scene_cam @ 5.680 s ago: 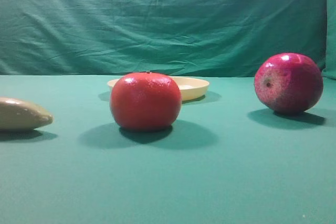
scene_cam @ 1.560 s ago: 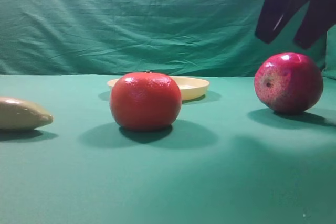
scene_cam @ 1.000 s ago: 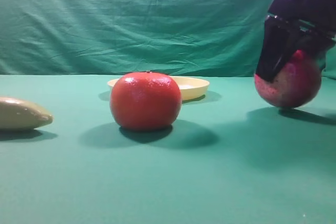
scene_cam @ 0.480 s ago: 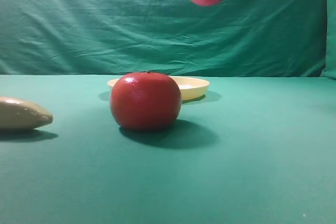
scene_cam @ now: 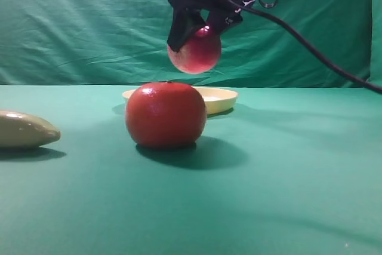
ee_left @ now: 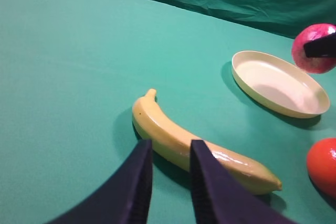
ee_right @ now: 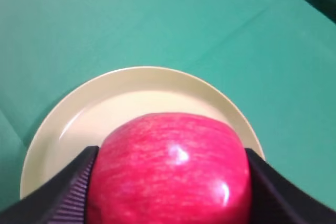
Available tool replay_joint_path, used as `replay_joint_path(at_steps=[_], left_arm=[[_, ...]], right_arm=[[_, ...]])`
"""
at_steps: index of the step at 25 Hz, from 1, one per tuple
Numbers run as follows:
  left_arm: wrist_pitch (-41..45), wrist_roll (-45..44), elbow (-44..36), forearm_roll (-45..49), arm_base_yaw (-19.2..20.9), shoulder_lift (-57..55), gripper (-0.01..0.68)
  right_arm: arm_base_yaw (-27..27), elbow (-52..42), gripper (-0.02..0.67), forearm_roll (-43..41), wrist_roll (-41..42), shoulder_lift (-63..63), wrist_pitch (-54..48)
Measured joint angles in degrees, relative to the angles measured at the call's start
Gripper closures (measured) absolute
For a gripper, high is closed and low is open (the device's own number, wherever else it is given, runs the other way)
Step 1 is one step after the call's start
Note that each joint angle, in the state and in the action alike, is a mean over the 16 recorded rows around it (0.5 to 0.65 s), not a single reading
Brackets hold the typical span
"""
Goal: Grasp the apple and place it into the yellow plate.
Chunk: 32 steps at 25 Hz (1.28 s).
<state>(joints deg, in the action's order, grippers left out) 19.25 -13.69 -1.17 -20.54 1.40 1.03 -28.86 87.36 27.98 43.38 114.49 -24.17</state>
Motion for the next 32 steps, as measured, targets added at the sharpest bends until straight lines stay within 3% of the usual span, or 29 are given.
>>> replay_joint_path(at_steps=[3,6,15,21,25,32], left_arm=[[0.0,0.0,0.0,0.0,0.0,0.0,0.516],[0.0,0.0,0.0,0.0,0.0,0.0,0.516],[0.0,0.0,0.0,0.0,0.0,0.0,0.516],[0.0,0.0,0.0,0.0,0.0,0.0,0.516],[0.0,0.0,0.0,0.0,0.0,0.0,0.516],[0.0,0.0,0.0,0.0,0.0,0.0,0.516]], right_arm=[[-0.1,0.1,0.050,-0.5,-0.3,-2.0,-0.5],[-0.1,0.1,0.094,-1.1,-0.4,-4.7,-1.4],[0.1,0.3,0.424,-3.4,-3.1,-16.6,-7.5],[0.3,0.4,0.600,-7.8,-12.8,-24.6,-14.9],[0.4,0.3,0.646,-12.7,-22.8,-29.6,-20.6],[0.4,-2.1,0.649,-21.3,-38.0,-39.2,-28.3]])
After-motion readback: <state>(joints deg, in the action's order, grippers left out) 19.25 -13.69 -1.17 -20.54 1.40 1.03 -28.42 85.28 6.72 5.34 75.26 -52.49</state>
